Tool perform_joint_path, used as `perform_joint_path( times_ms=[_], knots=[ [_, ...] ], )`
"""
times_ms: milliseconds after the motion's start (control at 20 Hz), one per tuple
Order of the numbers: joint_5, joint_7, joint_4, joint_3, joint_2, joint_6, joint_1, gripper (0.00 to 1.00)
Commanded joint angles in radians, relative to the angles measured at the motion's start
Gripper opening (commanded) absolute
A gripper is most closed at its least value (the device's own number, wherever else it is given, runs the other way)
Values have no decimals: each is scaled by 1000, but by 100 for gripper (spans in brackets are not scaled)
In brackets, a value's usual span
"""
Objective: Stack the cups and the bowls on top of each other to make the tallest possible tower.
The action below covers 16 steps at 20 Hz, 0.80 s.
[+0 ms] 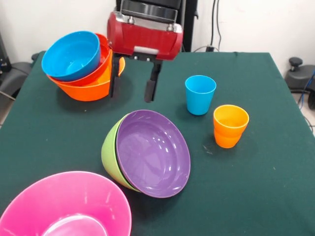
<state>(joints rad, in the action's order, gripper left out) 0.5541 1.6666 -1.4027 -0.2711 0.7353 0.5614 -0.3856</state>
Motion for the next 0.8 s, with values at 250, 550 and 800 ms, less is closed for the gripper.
perform_joint_path(
  times_ms=[250,550,800],
  knots=[
    [135,-110,166,51,-161,107,-15,100],
    [184,-54,232,119,-241,109,18,100],
    [182,-13,275,170,-280,158,56,100]
  ],
)
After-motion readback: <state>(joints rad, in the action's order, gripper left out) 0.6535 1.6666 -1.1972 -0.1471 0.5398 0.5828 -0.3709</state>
